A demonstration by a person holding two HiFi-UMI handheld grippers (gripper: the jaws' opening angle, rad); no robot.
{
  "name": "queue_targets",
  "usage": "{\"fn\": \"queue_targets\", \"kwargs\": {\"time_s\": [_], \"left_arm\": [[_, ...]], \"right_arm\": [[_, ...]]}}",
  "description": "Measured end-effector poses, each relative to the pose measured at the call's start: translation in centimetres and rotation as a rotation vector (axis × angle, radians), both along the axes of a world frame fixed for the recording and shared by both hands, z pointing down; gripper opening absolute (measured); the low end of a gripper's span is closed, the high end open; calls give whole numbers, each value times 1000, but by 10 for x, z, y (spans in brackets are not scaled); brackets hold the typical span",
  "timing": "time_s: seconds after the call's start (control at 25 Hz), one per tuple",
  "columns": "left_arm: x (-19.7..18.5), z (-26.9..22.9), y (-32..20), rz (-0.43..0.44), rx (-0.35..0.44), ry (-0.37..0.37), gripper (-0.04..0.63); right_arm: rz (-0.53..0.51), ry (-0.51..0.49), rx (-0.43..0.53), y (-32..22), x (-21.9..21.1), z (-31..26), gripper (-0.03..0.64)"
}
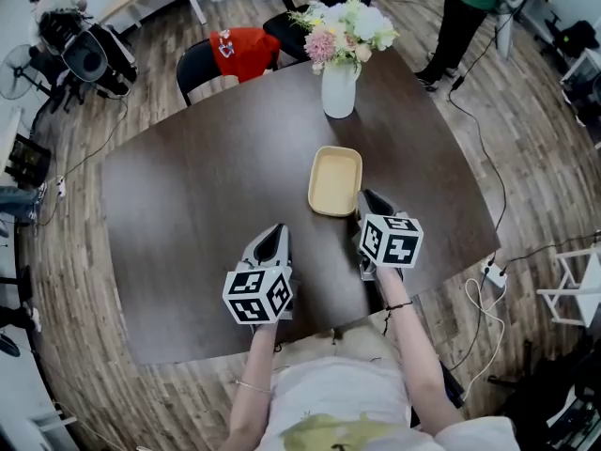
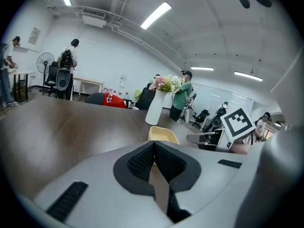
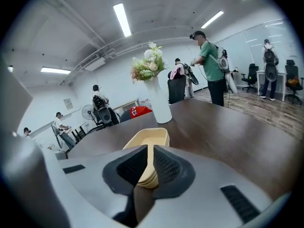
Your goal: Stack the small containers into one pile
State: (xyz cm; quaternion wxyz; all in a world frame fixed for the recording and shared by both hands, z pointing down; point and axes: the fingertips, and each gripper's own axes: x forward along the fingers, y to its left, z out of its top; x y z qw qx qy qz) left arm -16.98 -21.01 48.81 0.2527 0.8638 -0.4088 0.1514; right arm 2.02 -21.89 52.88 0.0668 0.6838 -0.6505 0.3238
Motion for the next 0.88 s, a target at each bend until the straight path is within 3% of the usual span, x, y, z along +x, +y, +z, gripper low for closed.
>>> {"fn": "queue_targets", "kwargs": {"time_s": [0.2, 0.48, 0.68, 0.88], "left_arm": [[-8, -18, 2, -32, 62, 1, 25], [-19, -47, 3, -67, 175, -10, 25], [-30, -69, 5, -79, 259, -27, 25], [-39, -92, 6, -73, 330, -20, 25]], "right_arm": [[-159, -23, 88, 12, -5, -18, 35], [-299, -36, 233, 22, -7, -57, 29], [-356, -73, 343, 31, -13, -91, 23], [-374, -19, 426, 36, -14, -125, 21]]}}
